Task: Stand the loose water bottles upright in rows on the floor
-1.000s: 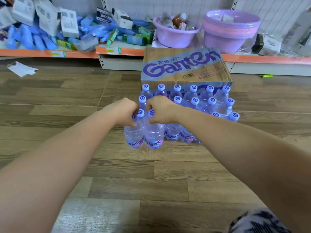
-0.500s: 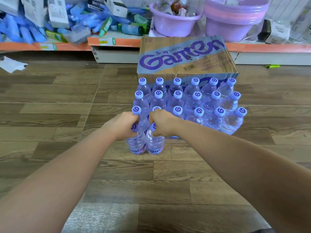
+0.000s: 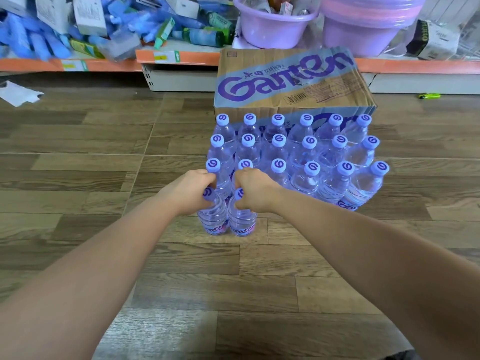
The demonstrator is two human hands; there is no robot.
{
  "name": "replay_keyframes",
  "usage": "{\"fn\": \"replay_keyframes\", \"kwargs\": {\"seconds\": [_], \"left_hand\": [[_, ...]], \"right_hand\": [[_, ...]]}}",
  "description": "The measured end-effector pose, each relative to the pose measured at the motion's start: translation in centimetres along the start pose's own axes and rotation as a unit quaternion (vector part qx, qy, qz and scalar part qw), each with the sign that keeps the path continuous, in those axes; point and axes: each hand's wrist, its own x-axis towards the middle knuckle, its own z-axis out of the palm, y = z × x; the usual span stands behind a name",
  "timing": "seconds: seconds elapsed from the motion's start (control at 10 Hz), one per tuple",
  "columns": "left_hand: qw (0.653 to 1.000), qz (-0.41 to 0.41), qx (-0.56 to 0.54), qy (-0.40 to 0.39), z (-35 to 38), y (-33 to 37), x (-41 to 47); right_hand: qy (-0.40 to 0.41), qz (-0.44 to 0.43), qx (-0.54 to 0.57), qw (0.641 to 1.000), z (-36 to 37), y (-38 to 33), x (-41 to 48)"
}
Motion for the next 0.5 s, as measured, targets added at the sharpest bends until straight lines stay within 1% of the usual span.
{"fn": "replay_keyframes", "kwargs": {"seconds": [0.1,0.3,0.4,0.5], "left_hand": [[0.999,-0.008,-0.035,0.019,0.5,-0.2,-0.3],[0.993,-0.057,-0.093,0.054,1.2,-0.5,-1.2],[0.985,-0.093,-0.142,0.021,1.4,-1.0,-1.0],[0.971,-0.118,-0.208,-0.003,1.2,-2.3,-1.1]], "right_hand": [[0.007,-0.002,0.016,1.000,0.4,0.2,-0.2],[0.039,-0.006,0.003,0.999,1.0,0.5,-0.7],[0.023,-0.004,-0.012,1.000,1.0,0.4,-1.1],[0.026,0.003,-0.002,1.000,0.3,0.9,-1.9]]}}
